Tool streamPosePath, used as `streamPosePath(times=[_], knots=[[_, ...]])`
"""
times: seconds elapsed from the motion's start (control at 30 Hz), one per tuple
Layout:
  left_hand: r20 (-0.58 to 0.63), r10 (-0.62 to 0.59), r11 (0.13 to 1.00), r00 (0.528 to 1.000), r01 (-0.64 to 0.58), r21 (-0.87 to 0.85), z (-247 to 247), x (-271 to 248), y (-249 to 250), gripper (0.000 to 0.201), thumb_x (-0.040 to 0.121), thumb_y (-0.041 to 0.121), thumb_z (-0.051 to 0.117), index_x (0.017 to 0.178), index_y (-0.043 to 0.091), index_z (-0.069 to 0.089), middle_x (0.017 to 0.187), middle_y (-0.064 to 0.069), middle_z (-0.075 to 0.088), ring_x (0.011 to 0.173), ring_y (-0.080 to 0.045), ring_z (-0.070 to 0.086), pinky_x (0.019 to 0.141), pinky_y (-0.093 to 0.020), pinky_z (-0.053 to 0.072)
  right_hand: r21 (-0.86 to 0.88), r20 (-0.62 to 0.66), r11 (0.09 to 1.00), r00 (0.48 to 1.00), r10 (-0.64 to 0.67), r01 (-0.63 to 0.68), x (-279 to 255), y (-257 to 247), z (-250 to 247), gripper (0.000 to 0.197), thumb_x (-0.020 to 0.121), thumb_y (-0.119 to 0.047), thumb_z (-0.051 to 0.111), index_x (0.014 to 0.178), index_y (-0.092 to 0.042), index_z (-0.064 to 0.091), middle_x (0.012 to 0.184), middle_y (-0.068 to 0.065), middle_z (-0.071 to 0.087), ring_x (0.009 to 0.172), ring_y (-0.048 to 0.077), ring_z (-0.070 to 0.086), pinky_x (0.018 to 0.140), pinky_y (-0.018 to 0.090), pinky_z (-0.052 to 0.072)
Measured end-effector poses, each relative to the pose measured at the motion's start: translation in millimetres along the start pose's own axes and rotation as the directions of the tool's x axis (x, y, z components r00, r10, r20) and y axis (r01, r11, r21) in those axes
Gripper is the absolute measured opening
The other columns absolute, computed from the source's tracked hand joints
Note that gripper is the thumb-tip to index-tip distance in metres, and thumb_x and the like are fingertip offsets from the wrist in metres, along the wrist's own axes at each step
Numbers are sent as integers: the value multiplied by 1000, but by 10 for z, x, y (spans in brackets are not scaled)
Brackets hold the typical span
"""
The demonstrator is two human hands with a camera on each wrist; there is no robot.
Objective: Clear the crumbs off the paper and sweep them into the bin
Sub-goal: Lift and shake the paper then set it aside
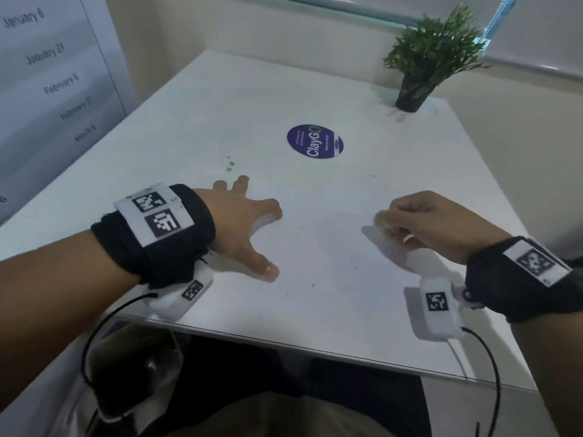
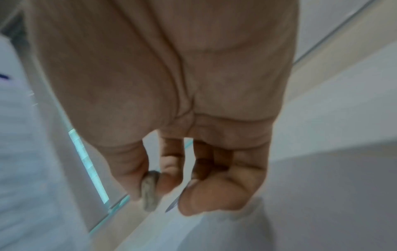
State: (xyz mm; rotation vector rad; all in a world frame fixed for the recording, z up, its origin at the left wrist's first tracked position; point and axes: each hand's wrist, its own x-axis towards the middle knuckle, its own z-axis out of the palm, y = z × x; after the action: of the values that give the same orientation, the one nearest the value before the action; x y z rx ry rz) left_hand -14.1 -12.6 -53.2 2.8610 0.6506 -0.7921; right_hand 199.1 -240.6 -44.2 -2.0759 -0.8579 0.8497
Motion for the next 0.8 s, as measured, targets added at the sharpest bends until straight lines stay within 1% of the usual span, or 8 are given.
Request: streamPosePath(times=[0.07,0.17,0.4,0.5,0.6,0.67,0.73,0.8], knots=[[-28,-8,1000,1000,7,-27,-112,75,2,73,67,83,62,128,55,34,155,-10,17,143,-35,20,106,-54,39,172,-47,982,995,84,-75,-18,147,-109,22,95,-10,64,74,-3,60,81,19,69,73,29,61,65,33,50],[-95,29,998,995,-33,-44,-199,215,6,42,82,63,65,113,47,43,134,1,42,124,-27,41,99,-50,44,352,-16,926,988,153,-138,38,283,-217,38,94,0,63,60,-11,48,88,30,70,68,33,60,65,36,51],[-119,-37,991,992,21,-128,-335,406,44,114,74,48,83,157,41,5,141,-1,52,127,-28,49,101,-40,45,599,-43,787,976,214,-147,248,397,-349,32,94,5,55,71,-15,47,70,14,55,47,20,44,41,24,39],[-210,-83,966,974,26,-257,-380,407,33,86,74,31,83,147,32,38,128,3,59,110,-23,56,92,-36,49,734,-52,670,974,219,-111,278,479,-389,17,93,-5,58,80,-15,55,72,7,49,51,15,30,40,23,26],[-456,-80,898,886,-134,-420,-451,295,-17,34,81,13,75,108,29,62,107,6,65,89,-21,61,78,-33,49,833,-134,553,973,190,7,281,563,-404,6,92,-9,63,95,-14,61,82,6,48,51,13,24,43,21,28],[-587,-86,771,805,-319,-551,-480,184,-69,23,84,6,74,89,26,63,86,10,69,74,-16,66,68,-29,51,842,-203,534,961,185,75,298,587,-415,9,91,-11,69,98,-12,64,93,10,53,48,12,26,60,27,55],[-678,-102,641,728,-473,-605,-488,95,-101,20,85,1,75,85,17,64,78,11,68,68,-11,65,64,-22,50,799,-230,595,958,172,85,315,616,-431,25,87,-14,76,109,-13,64,103,12,59,52,18,35,71,36,57],[-745,-141,537,652,-582,-611,-476,75,-135,17,85,-3,75,86,9,63,76,8,66,67,-13,64,65,-25,51,700,-207,713,966,155,36,311,634,-425,50,81,-21,84,123,-14,60,94,9,60,68,27,44,56,32,42]])
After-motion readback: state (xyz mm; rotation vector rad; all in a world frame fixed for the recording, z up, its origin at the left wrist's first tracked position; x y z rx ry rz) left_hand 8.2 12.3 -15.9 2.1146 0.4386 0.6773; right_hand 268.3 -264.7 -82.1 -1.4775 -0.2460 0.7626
